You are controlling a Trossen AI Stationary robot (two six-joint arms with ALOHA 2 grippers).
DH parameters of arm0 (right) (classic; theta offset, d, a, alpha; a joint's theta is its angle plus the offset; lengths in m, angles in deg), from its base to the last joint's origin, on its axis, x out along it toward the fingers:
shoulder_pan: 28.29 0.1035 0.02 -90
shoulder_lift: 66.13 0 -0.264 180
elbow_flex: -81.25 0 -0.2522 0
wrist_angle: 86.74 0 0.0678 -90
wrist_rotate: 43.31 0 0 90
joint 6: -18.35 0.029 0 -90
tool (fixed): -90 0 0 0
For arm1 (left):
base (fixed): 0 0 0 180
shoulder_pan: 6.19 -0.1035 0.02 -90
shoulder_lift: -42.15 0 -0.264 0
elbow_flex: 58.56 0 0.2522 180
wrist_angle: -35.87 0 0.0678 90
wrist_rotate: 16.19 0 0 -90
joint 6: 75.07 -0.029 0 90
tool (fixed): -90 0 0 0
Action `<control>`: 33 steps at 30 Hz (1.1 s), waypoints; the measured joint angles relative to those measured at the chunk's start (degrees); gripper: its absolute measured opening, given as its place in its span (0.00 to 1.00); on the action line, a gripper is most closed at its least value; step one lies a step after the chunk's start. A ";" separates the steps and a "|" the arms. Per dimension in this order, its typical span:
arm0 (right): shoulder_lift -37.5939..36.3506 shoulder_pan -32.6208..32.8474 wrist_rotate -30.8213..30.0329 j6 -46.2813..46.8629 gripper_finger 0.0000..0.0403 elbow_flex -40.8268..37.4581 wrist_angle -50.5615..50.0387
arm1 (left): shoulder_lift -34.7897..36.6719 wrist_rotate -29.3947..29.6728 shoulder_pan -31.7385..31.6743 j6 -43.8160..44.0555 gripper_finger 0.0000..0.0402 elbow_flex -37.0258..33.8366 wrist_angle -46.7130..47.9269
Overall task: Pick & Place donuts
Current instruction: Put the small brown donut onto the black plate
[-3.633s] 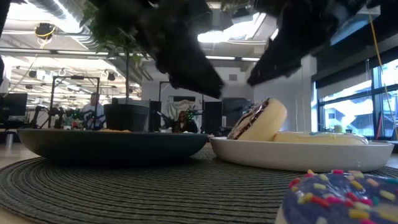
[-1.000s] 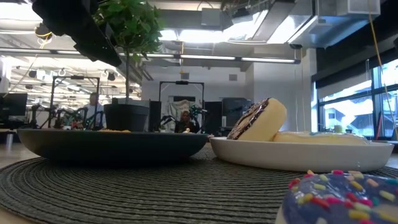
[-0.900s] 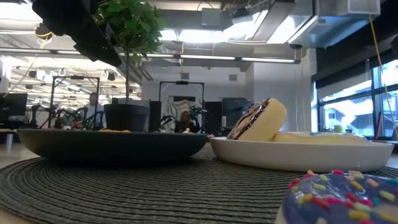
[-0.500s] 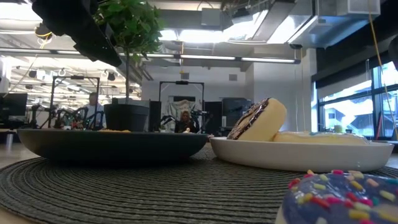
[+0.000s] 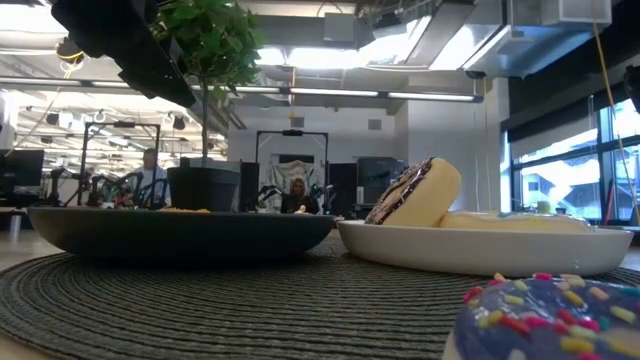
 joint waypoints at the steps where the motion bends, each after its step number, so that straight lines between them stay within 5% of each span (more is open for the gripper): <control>1: 0.00 0.00 0.02 0.00 0.17 0.00 -0.10 | 0.02 0.00 0.00 0.00 0.42 0.00 0.01; 12: 0.11 -0.02 0.76 -0.13 0.09 0.00 0.47 | 0.02 -0.01 0.00 0.00 0.42 0.00 0.01; 33: 0.76 -0.34 0.52 -0.13 0.30 0.00 -0.38 | 0.01 0.09 0.00 -0.02 0.42 0.00 0.02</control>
